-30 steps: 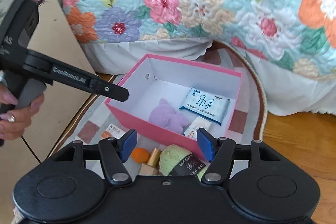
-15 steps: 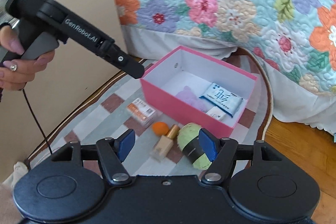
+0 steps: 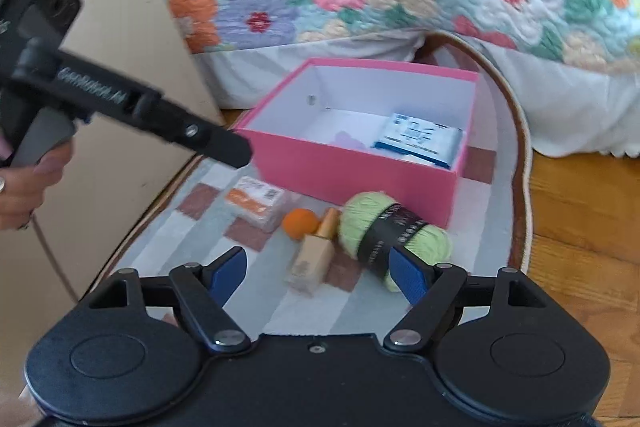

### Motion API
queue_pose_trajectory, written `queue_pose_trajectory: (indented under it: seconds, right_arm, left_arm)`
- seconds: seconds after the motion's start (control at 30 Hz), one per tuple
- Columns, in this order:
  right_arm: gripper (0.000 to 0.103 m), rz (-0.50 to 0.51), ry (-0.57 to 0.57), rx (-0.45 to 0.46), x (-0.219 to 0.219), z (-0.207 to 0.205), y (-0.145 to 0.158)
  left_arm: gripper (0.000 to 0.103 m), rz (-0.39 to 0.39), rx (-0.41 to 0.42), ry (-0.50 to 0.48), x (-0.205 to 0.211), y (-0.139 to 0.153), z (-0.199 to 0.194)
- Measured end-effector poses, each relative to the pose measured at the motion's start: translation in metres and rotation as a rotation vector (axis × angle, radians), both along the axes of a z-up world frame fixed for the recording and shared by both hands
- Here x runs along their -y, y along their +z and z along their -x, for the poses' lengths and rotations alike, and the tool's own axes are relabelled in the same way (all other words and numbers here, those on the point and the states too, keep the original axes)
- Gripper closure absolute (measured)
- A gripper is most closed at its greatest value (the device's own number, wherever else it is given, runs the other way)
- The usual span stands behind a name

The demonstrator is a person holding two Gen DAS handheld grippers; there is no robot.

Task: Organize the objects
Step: 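Withdraw the left tool and move toward the green yarn ball, then lower the left tool around the green yarn ball and close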

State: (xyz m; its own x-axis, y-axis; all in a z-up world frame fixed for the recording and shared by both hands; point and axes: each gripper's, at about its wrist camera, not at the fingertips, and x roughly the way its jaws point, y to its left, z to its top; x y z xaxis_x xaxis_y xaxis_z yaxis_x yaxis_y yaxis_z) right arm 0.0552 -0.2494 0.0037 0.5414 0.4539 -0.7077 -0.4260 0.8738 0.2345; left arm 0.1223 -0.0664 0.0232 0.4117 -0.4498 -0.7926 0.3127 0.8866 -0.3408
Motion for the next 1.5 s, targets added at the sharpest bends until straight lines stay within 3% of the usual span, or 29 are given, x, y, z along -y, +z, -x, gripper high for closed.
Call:
queue_pose_trajectory:
  seconds: [0.3,0.73,0.93,1.13,1.23,1.37,1.5]
  right_arm:
    - [0.013,0.012,-0.144,0.027,0.004,-0.031,-0.043]
    - [0.013,-0.151,-0.331,-0.054,0.032,-0.046,-0.103]
    - [0.013,-0.173,-0.330,-0.087,0.033,-0.062,-0.120]
    - [0.013,-0.206,-0.306,-0.125,0.035,-0.072,-0.128]
    - [0.014,-0.245,-0.269,-0.094,0.034,-0.065,-0.119]
    - [0.014,-0.151,-0.241,-0.029,0.028,-0.052,-0.105]
    - [0.013,-0.117,-0.223,-0.095,0.030,-0.051,-0.111]
  left_arm:
    - [0.045,0.034,0.025,0.033,0.011,-0.045,-0.032]
    - [0.040,0.030,-0.026,0.036,0.033,-0.115,-0.063]
    - [0.038,0.006,-0.023,0.037,0.033,-0.136,-0.072]
    - [0.041,0.156,-0.063,0.011,0.031,-0.146,-0.069]
    - [0.041,0.197,-0.105,-0.010,0.038,-0.146,-0.062]
    - [0.041,0.236,-0.175,-0.006,0.041,-0.147,-0.053]
    - [0.042,0.182,-0.142,0.032,0.041,-0.143,-0.044]
